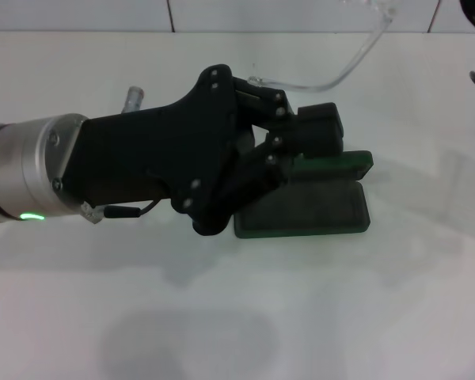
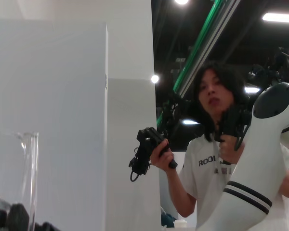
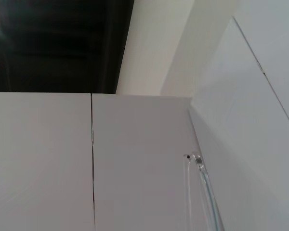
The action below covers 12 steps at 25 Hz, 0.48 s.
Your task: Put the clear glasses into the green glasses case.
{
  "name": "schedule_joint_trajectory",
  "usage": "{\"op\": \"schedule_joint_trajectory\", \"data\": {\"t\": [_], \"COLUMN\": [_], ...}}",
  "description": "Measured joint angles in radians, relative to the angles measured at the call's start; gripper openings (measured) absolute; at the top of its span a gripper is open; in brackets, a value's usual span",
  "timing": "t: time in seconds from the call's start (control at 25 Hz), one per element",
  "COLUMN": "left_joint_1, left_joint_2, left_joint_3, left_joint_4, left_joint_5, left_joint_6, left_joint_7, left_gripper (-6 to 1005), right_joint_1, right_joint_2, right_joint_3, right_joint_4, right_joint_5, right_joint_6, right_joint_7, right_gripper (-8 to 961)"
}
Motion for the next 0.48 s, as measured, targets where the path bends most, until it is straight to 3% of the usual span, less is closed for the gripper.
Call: {"op": "schedule_joint_trajectory", "data": {"t": [0.48], "left_joint_1": [0.003], "left_joint_2": [0.0], "left_joint_3": [-0.002], "left_joint_4": [0.0], "left_joint_5": [-0.007], "left_joint_6": [0.0], "left_joint_7": [0.004], "left_gripper": [48], "right_joint_1": [0.001], "right_joint_2": [0.0], "right_joint_3": [-0.052], "right_joint_4": [0.006], "right_joint_5": [0.0], "right_joint_6": [0.027], "right_joint_7": [-0.01], "right_gripper": [67]}}
